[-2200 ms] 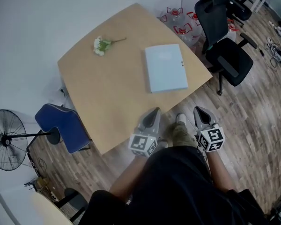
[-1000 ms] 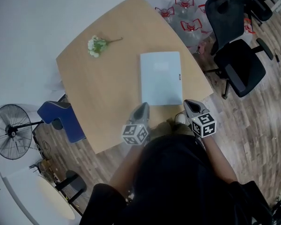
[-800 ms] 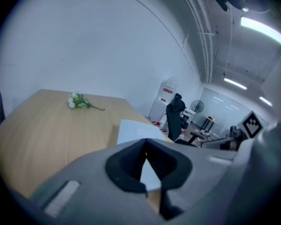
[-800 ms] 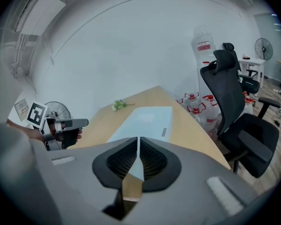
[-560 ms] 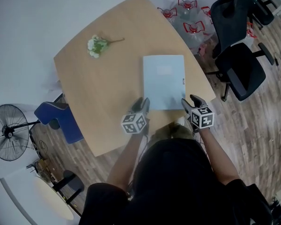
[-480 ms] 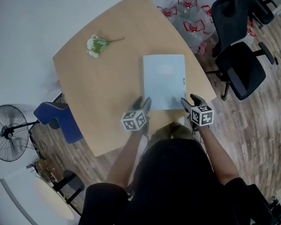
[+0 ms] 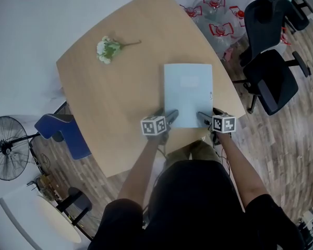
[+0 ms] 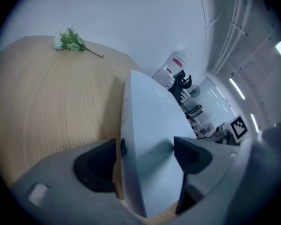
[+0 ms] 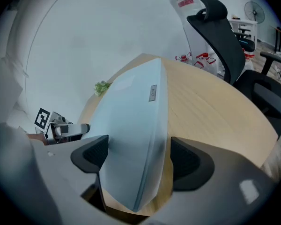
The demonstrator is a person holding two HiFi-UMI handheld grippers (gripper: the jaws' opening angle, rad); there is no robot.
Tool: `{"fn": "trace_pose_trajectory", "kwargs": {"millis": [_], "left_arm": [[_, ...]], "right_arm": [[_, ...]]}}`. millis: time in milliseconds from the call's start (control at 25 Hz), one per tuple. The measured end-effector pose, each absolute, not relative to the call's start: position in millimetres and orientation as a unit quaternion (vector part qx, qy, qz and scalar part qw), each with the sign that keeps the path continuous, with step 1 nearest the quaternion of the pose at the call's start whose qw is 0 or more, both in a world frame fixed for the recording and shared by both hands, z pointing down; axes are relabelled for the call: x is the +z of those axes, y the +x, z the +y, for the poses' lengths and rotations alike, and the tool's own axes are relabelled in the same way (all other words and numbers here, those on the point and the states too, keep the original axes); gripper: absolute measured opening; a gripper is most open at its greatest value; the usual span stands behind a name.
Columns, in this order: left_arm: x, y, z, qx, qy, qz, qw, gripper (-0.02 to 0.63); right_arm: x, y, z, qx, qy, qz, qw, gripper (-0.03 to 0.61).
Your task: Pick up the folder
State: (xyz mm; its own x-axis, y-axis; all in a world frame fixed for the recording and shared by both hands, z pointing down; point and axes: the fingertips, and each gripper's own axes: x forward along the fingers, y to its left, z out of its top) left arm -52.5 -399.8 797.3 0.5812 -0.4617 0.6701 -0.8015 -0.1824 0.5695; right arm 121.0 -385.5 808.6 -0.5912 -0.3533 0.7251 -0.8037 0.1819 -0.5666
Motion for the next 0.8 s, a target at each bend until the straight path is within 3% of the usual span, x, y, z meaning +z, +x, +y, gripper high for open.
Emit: {"fn": "trace_pose_trajectory", "kwargs": {"millis": [360,800], "left_arm": [[814.1,-48.8,-404.2,0.14,0.738,-0.381,0.539,0.394],[817.4,-49.7,-404.0,0.127,0.745,-0.398,0.52,0.387]], "right_arm": [[818.8,109.5,-392.6,0.525,0.364,-0.736,0.222,0.425],[824.5,109.5,-392.0,0.526,0.36,-0.743,0.205,0.422]]}}
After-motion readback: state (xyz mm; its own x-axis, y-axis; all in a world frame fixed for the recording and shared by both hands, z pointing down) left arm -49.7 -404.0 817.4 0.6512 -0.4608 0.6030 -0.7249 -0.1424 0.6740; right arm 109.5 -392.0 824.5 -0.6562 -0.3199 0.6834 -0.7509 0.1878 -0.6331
